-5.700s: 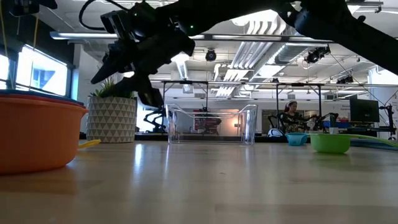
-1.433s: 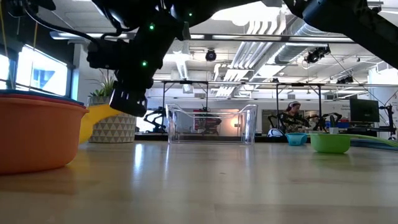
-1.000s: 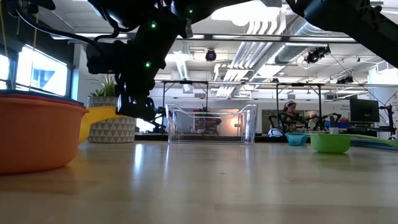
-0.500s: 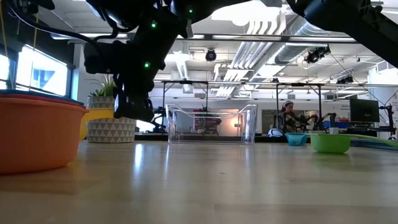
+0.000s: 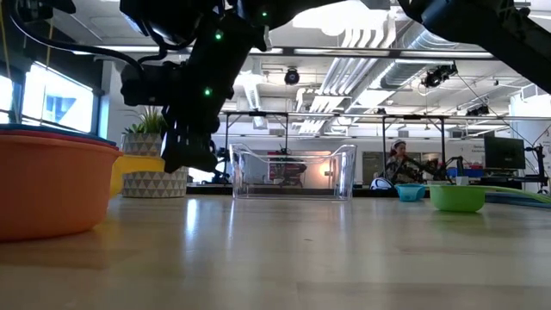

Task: Nest measuring cups in basket
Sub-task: Stack the yellow measuring cup on top of the blue measuring cup

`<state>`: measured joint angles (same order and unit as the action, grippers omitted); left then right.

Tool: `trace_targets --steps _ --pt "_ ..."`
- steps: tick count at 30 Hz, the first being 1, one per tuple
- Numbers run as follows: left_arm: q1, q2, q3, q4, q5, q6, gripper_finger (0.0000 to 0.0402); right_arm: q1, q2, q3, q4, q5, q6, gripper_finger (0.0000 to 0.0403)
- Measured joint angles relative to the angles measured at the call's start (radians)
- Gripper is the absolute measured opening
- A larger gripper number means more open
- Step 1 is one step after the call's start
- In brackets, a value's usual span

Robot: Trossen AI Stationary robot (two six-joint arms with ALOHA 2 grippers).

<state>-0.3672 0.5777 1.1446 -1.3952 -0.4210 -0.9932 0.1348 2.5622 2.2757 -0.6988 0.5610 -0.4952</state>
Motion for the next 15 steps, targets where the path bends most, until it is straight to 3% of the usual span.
trace_targets --steps 15 --pt "0.000 0.000 0.000 0.000 0.000 -0.016 0.0000 0.005 0.000 0.000 -0.028 0.013 0.002 0.0058"
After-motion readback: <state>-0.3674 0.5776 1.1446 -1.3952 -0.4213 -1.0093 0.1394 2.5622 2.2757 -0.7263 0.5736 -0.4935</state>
